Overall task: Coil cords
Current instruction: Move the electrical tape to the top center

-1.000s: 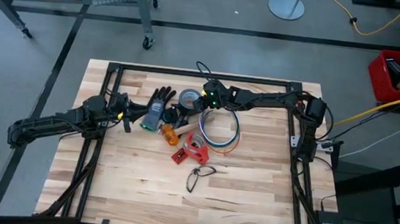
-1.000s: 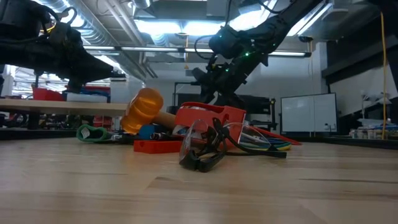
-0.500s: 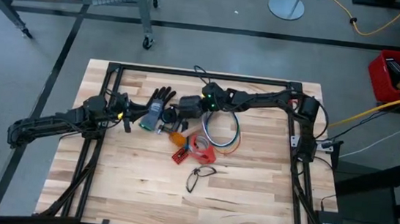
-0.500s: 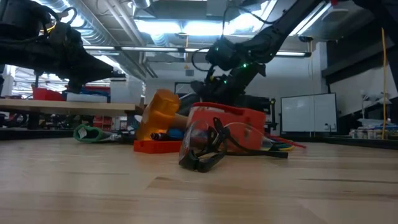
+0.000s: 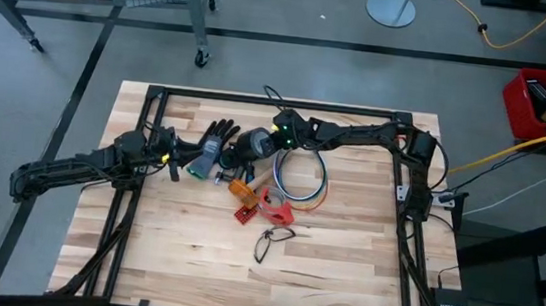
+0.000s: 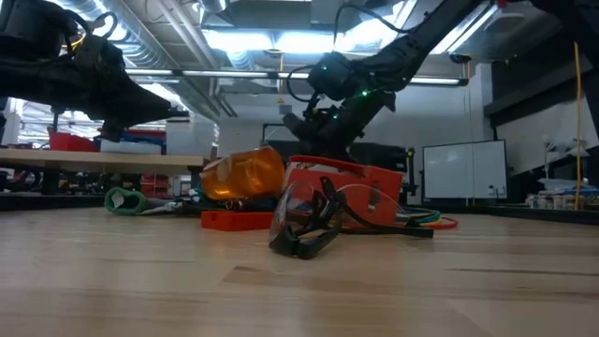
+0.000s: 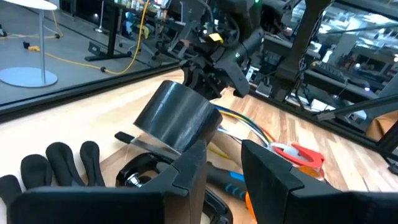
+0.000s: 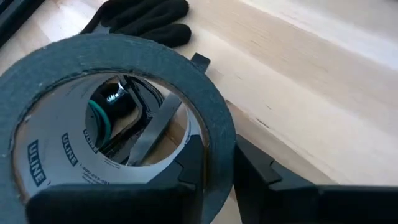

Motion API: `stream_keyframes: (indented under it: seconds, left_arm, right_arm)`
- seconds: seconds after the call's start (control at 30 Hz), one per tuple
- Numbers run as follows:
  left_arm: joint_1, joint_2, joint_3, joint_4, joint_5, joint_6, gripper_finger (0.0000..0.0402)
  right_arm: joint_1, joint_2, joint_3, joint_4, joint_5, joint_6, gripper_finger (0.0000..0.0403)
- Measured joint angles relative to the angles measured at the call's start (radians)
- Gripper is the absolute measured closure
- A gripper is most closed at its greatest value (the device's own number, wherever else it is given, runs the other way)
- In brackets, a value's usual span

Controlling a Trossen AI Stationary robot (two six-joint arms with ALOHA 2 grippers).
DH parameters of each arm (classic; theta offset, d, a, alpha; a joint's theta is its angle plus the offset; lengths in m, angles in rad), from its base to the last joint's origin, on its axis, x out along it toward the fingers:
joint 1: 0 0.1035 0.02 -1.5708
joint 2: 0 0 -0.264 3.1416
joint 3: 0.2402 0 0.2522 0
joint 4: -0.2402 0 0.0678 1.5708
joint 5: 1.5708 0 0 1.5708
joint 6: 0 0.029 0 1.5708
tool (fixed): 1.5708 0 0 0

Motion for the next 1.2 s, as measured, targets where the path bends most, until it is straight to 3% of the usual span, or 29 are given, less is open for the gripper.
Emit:
stream_keyframes:
  seconds: [0.17, 0.4, 0.57, 0.9, 1.2]
  left_arm:
    - [0.0, 0.002, 0.0, 0.0, 0.0, -0.001, 0.0309]
    - [0.0, 0.002, 0.0, 0.0, 0.0, 0.003, 0.0309]
    - [0.0, 0.005, 0.0, 0.0, 0.0, 0.021, 0.0309]
    - [0.0, 0.005, 0.0, 0.0, 0.0, 0.027, 0.0309]
    - [0.0, 0.005, 0.0, 0.0, 0.0, 0.027, 0.0309]
  right_arm:
    - [-0.035, -0.004, 0.119, -0.218, 0.019, -0.104, 0.0345]
    - [-0.082, -0.013, 0.384, -0.658, 0.197, -0.268, 0.0345]
    - [-0.134, -0.016, 0.509, -0.786, 0.242, -0.33, 0.0345]
    - [-0.252, 0.012, 0.494, -0.952, 0.193, -0.361, 0.0345]
    - [-0.307, 0.083, 0.435, -0.946, 0.175, -0.363, 0.0345]
